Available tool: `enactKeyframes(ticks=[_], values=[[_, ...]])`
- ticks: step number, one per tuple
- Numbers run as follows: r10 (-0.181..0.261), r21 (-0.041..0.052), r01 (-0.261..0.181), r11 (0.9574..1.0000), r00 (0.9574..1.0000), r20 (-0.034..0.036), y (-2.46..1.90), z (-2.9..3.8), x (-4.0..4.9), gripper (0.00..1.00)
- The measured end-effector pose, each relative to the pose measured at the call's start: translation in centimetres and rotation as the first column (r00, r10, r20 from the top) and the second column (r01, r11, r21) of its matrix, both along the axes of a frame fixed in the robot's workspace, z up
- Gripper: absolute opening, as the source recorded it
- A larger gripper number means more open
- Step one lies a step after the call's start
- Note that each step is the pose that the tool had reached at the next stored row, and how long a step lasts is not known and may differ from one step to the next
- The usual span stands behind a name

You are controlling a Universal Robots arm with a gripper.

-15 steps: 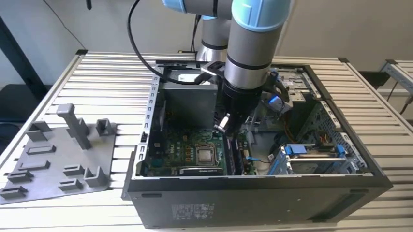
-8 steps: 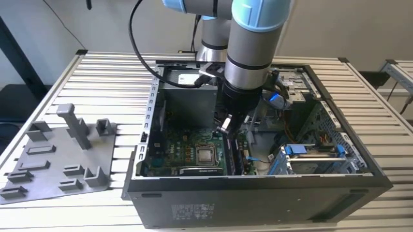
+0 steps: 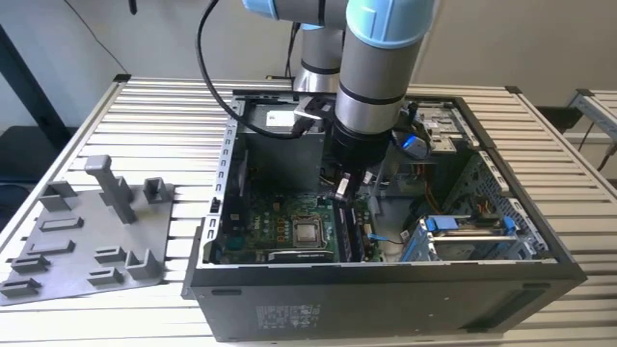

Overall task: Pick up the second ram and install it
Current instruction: 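Press down the second ram until it locks into place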

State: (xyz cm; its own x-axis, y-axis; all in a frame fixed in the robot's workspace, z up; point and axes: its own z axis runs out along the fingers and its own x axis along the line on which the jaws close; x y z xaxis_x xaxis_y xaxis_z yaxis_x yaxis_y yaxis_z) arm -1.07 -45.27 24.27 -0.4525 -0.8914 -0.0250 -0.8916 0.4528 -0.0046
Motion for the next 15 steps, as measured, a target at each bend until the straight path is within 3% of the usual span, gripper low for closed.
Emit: enactKeyframes(ticks=[4,8,11,15], values=[[0.072,0.0,-0.072,0.9974,0.9974,0.0001,0.0,-0.02,-0.01,0.11],[0.144,0.0,-0.144,0.9896,0.9896,0.0001,0.0,-0.05,-0.01,0.11],[0.198,0.0,-0.198,0.9802,0.9802,0.0002,0.0,-0.08,-0.02,0.11],[0.268,-0.0003,-0.268,0.9633,0.9633,0.0011,0.0,-0.12,-0.02,0.11]])
